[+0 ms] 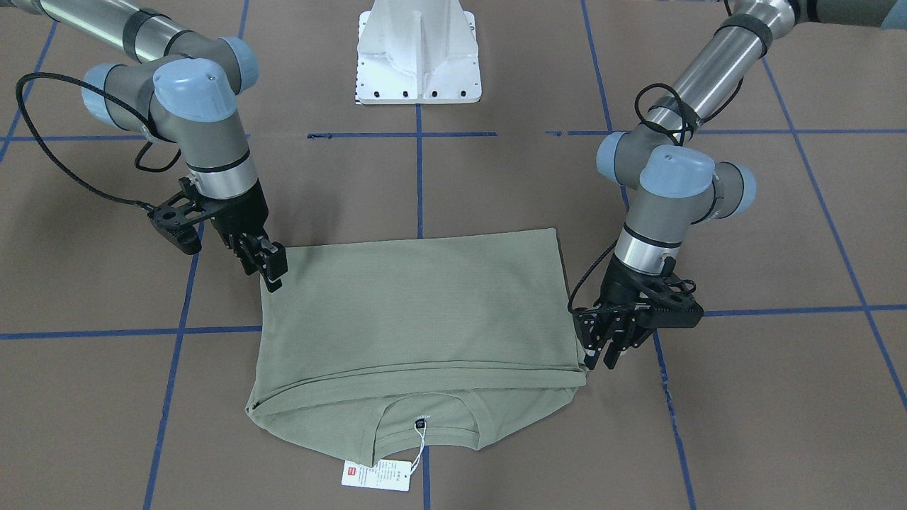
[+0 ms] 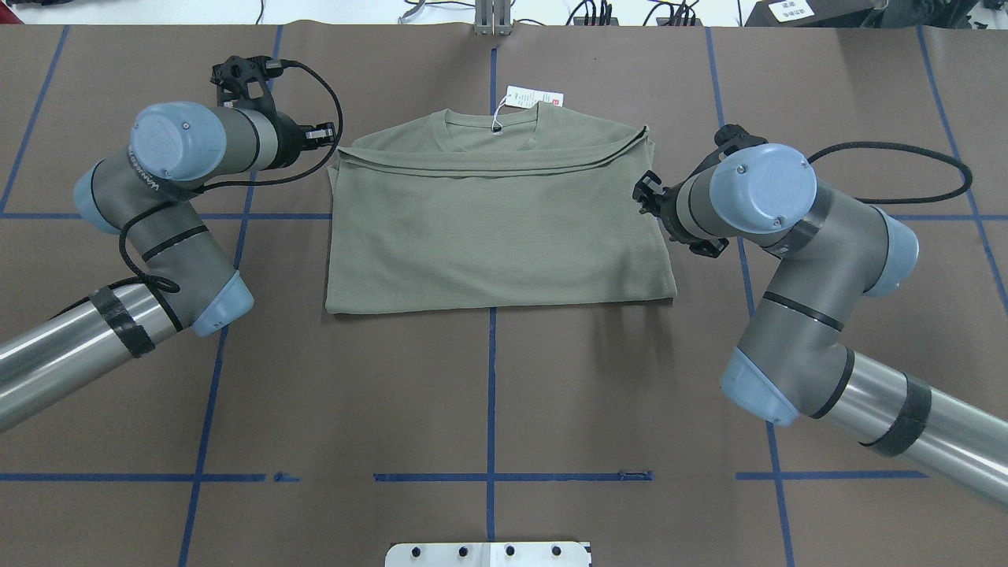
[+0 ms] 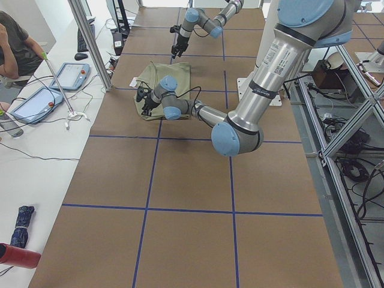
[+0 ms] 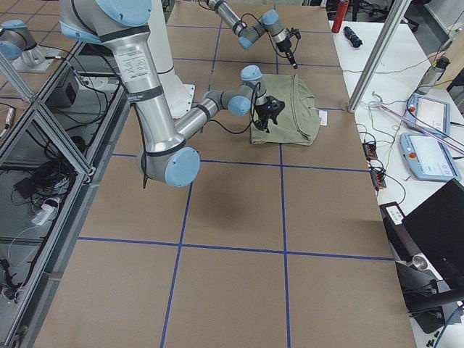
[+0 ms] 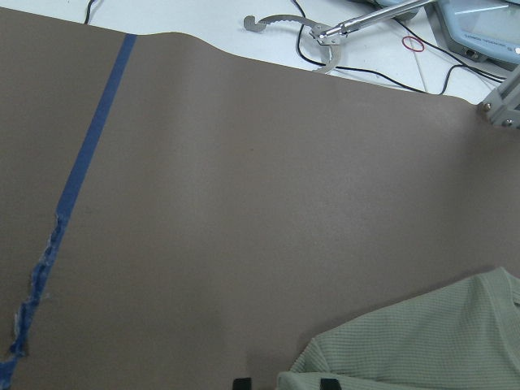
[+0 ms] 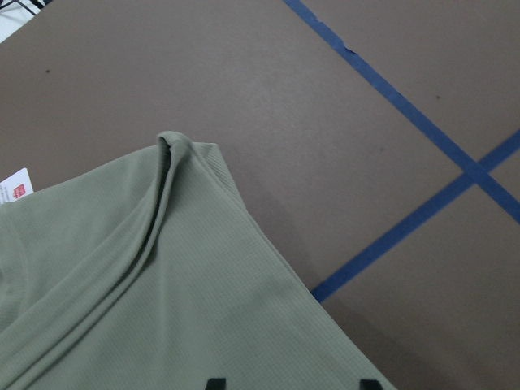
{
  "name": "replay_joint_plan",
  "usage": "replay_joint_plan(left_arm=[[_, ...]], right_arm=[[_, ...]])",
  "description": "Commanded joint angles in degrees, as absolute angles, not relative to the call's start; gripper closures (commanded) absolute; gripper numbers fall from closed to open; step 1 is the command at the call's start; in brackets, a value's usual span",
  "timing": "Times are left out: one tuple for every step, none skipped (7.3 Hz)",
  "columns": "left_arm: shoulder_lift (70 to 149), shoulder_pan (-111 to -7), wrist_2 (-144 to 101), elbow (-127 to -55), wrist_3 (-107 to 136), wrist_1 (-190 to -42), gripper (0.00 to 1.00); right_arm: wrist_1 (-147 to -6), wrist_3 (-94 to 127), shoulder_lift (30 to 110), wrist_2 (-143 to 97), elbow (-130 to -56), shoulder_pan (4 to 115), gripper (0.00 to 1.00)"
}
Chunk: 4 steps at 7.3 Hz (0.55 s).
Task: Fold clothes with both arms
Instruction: 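Move the right gripper to the folded edge corner nearest it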
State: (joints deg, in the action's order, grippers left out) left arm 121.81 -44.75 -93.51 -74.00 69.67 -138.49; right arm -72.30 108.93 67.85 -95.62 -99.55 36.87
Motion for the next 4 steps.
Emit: replay_joint_plan(left_arm=[[121.73, -44.74, -93.52, -74.0, 69.7, -138.6, 0.59], [121.82, -44.74, -93.52, -74.0, 69.7, -138.69, 0.59], [121.99, -44.74, -93.52, -74.0, 69.7, -138.69, 0.59], [121.99, -44.74, -93.52, -74.0, 69.7, -138.69, 0.59]], right_arm=[[-68.55, 113.11, 69.43, -95.45, -98.79, 34.64, 0.37], [-68.64, 113.12, 70.48, -95.45, -98.88, 34.37, 0.37], [-68.64, 113.12, 71.27, -95.36, -98.7, 33.67, 0.37], [-68.56, 113.12, 72.24, -95.36, -98.61, 33.31, 0.37]])
